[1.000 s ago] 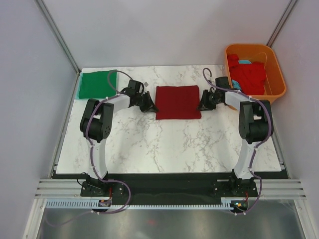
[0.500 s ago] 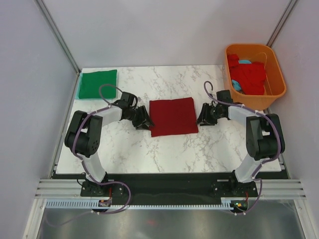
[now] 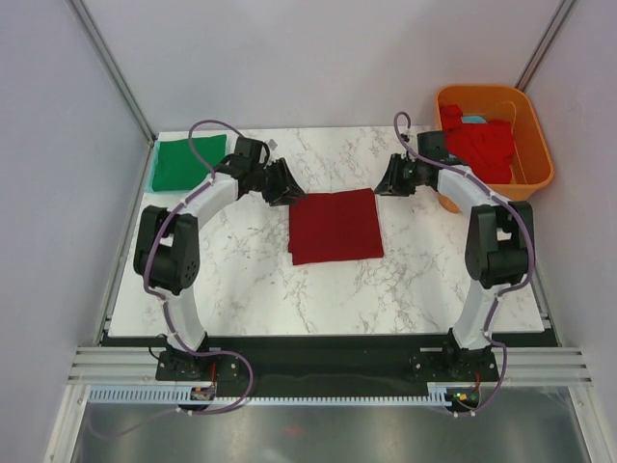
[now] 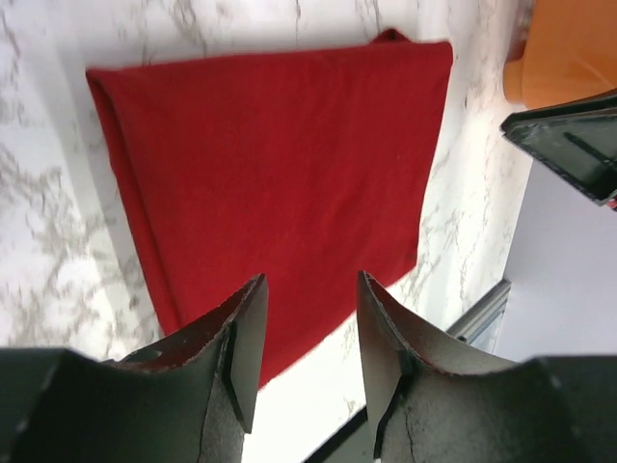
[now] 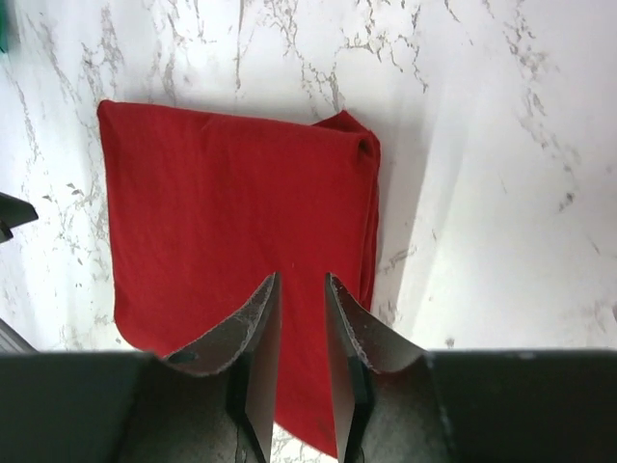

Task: Fold and stack the t-shirts
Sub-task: Neatly place the folded tshirt to the corner

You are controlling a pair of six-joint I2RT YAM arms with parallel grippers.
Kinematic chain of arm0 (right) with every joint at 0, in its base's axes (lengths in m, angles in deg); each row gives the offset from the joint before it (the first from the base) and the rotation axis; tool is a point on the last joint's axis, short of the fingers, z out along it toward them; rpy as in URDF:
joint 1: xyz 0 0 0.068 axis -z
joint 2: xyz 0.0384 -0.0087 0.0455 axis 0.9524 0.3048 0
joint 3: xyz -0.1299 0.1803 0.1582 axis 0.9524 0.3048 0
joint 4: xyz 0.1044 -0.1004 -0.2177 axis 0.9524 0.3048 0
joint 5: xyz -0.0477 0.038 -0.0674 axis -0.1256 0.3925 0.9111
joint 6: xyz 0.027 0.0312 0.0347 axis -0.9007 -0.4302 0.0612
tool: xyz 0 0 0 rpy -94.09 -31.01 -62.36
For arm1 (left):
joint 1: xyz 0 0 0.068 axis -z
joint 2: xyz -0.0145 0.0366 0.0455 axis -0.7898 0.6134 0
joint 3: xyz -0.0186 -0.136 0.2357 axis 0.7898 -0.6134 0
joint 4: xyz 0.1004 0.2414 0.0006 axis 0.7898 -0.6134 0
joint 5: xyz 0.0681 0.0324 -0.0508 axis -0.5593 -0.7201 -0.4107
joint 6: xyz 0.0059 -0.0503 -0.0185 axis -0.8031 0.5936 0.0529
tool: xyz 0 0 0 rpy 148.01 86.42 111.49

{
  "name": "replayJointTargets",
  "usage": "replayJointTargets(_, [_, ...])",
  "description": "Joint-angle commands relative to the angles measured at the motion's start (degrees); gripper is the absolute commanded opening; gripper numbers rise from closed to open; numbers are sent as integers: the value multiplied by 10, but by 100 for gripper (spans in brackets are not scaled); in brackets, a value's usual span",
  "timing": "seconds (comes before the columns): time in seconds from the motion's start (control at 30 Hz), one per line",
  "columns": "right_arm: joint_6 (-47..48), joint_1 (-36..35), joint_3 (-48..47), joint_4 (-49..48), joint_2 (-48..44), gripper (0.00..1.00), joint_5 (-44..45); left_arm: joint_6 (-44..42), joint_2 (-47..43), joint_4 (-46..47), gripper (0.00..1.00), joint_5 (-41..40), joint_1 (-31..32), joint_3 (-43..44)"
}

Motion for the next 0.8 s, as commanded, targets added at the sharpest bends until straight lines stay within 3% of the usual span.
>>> replayJointTargets(0.0, [15,1,-48,13,54,32,-38,-27,57,-6,49,2,-1,41])
replayJointTargets(0.4, [15,4,-182,15,192,29,7,-78,161,-5,48,-38,-8,110])
replayJointTargets(0.6, [11,3,-170,29,154,34,17,-84,85,-6,55,-3,-16,102])
replayJointTargets(0.77, [-2,-1,-139,44,86,43,36,-114,3,-7,61,-26,-21,21])
